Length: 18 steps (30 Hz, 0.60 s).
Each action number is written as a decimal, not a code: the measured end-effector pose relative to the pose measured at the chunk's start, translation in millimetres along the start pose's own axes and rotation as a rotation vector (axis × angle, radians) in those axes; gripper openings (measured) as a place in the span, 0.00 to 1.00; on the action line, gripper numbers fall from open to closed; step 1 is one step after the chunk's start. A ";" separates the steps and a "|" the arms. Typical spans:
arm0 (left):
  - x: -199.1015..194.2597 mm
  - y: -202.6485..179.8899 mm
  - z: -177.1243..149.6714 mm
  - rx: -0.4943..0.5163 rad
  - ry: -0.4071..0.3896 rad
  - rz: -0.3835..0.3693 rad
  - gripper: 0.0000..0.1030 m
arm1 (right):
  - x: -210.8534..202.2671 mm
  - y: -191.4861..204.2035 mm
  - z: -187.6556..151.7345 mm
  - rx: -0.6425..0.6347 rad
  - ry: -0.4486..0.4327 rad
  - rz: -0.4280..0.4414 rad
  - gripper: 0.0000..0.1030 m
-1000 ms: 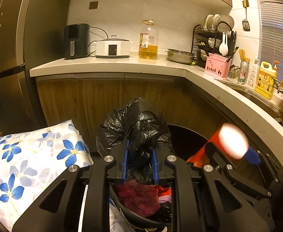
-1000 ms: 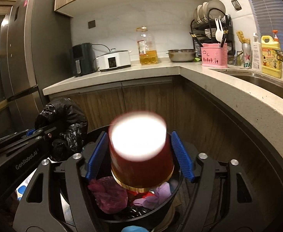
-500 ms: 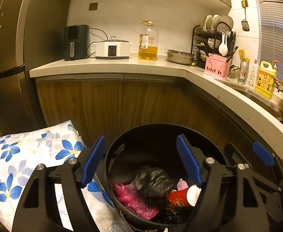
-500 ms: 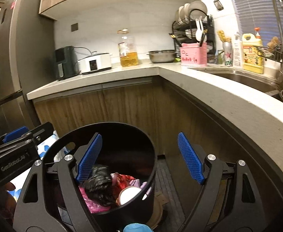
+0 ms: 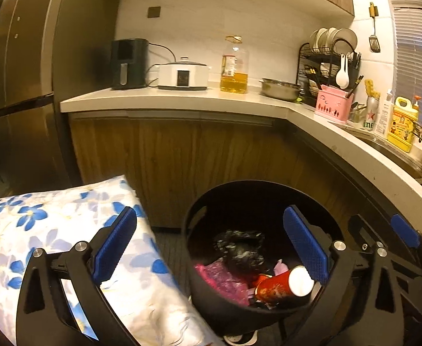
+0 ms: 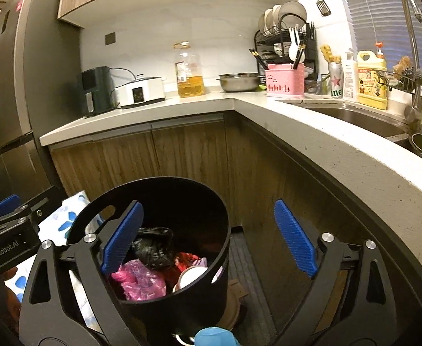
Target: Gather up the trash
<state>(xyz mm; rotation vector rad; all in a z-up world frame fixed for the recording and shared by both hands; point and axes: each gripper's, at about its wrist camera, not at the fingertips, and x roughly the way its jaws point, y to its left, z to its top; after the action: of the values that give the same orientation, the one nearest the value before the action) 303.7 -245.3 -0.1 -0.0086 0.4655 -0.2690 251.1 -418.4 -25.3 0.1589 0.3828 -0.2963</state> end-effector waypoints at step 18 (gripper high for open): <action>-87.9 45.3 -36.9 -0.002 0.016 0.158 0.94 | -71.0 31.7 -24.0 -0.107 0.061 0.019 0.95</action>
<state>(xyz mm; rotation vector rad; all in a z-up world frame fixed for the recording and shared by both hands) 223.3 -177.0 2.6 0.0283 0.4791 -0.1136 189.9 -365.4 -16.6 0.0665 0.4559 -0.2518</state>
